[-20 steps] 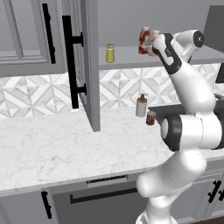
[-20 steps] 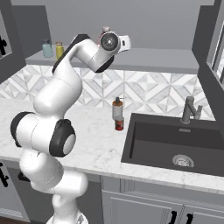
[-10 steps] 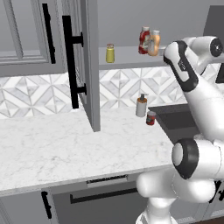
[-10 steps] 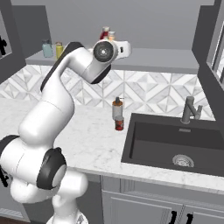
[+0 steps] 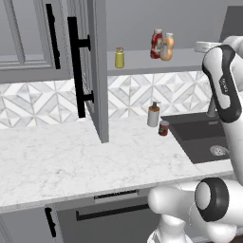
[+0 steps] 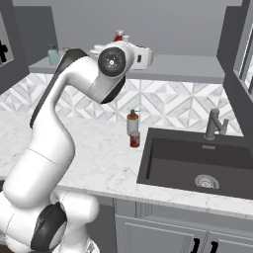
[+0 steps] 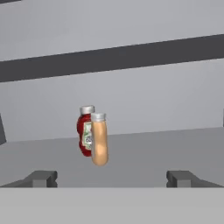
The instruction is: Put the shaker and condiment bottle from the counter next to their counterparts in the cabinet.
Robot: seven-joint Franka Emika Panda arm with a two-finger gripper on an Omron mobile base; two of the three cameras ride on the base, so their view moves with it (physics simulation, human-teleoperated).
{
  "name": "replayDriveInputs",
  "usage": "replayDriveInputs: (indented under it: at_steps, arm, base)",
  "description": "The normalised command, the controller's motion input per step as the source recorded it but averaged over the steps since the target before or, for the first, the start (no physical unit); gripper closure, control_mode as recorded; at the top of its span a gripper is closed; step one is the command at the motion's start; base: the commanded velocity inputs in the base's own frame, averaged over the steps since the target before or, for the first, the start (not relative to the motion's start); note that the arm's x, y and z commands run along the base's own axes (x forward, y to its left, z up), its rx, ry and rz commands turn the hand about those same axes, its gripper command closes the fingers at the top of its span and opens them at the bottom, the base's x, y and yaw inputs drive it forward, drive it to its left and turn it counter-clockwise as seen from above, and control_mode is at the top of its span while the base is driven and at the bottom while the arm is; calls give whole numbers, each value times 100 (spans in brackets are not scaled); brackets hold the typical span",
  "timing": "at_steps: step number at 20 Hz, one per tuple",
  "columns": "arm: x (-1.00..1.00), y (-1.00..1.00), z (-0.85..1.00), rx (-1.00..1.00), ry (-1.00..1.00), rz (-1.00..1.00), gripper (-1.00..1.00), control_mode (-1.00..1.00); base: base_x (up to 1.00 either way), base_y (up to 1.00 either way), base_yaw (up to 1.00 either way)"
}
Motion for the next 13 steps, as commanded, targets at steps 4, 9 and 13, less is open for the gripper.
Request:
replayDriveInputs:
  at_steps: [4, 9, 13]
  arm:
    - [-100, -42, 68, 13, 0, 0, -100, -100]
    - [-100, -37, 43, 9, 0, 0, -100, -100]
    - [-100, -29, 8, 4, -1, 0, -100, -100]
  base:
    - [0, 0, 0]
    - [0, 0, 0]
    - [0, 0, 0]
